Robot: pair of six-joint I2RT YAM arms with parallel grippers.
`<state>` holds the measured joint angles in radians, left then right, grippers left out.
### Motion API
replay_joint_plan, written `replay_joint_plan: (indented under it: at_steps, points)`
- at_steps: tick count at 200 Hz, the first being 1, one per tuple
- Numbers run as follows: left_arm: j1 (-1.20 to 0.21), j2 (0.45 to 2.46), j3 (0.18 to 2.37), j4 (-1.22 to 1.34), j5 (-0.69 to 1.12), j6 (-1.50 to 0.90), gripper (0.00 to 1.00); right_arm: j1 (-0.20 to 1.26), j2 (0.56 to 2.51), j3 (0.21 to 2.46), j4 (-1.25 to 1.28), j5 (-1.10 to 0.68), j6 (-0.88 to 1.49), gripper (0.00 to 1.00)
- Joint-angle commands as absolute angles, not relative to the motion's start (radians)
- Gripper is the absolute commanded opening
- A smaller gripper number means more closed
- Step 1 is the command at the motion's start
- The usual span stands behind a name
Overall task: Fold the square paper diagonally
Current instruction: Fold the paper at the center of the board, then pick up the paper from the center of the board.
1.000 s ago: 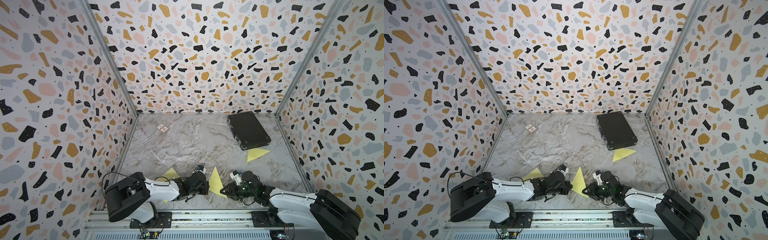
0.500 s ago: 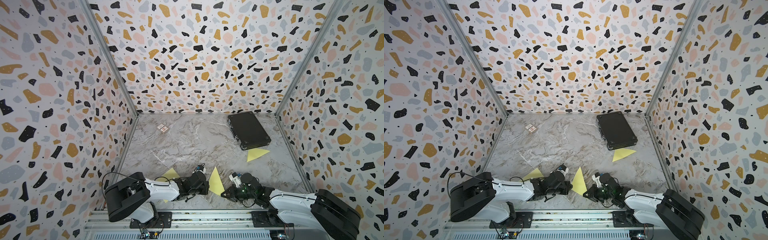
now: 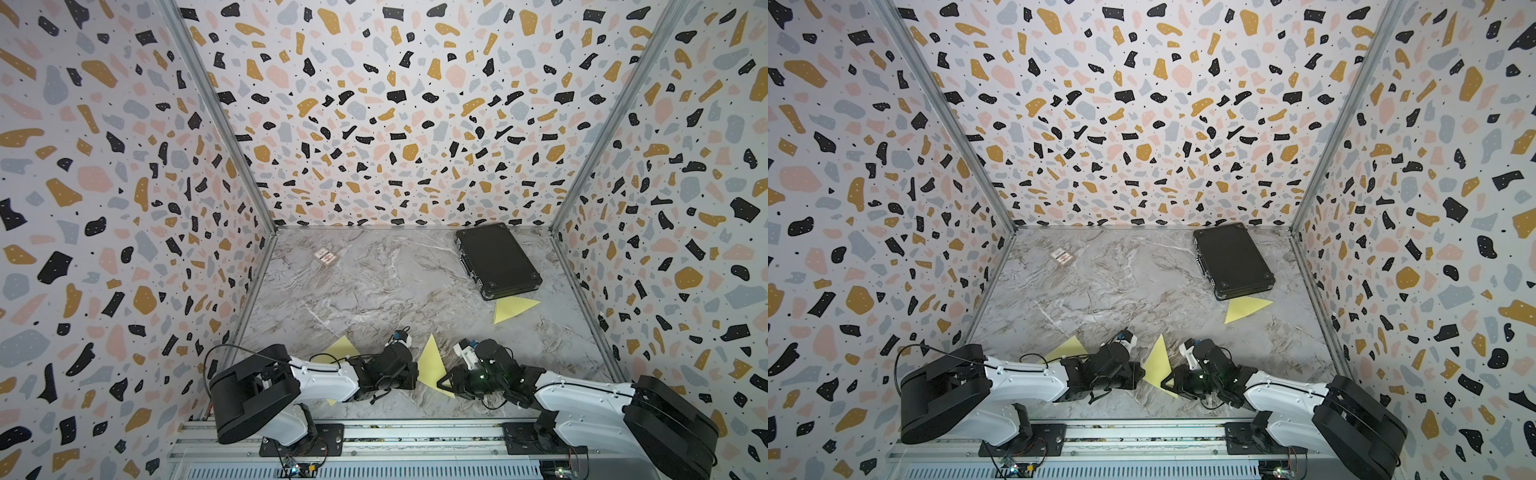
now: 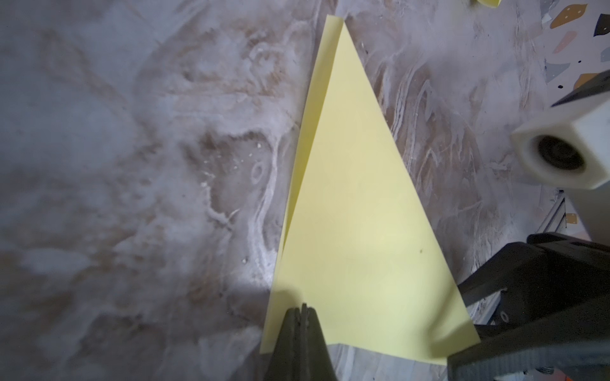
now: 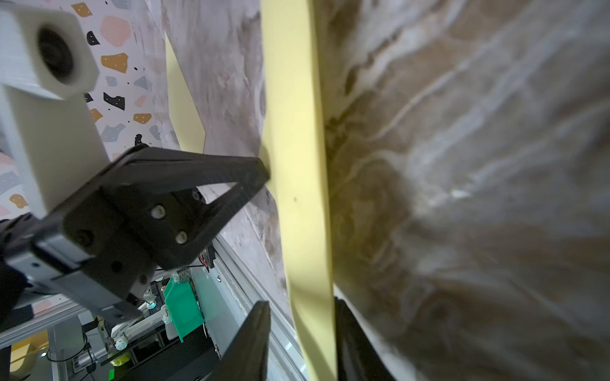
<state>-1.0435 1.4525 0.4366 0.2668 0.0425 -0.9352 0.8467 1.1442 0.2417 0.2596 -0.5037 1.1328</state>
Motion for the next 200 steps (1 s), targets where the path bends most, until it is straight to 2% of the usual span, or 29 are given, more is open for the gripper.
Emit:
replay_joint_plan:
  at_steps: [1,45,85,127,161,185,200]
  points:
    - [-1.043,1.481,0.387,0.083,0.016,-0.927,0.00,0.817,1.207,0.301,0.228,-0.513,1.037,0.37]
    - [-1.045,1.470,0.390,0.082,0.029,-0.921,0.00,0.737,1.385,0.346,0.355,-0.608,0.975,0.34]
    - [-1.045,1.471,0.391,0.095,0.050,-0.913,0.00,0.690,1.427,0.393,0.308,-0.613,0.891,0.30]
    - [-1.045,1.466,0.396,0.122,0.070,-0.905,0.00,0.675,1.410,0.420,0.259,-0.624,0.828,0.08]
    - [-1.046,1.425,0.426,0.127,0.086,-0.904,0.00,0.675,1.343,0.444,0.110,-0.585,0.754,0.00]
    - [-1.045,1.357,0.464,0.098,0.095,-0.891,0.00,0.675,1.261,0.496,-0.081,-0.510,0.675,0.00]
    - [-1.045,1.302,0.485,0.059,0.087,-0.881,0.05,0.675,1.199,0.546,-0.236,-0.429,0.615,0.00]
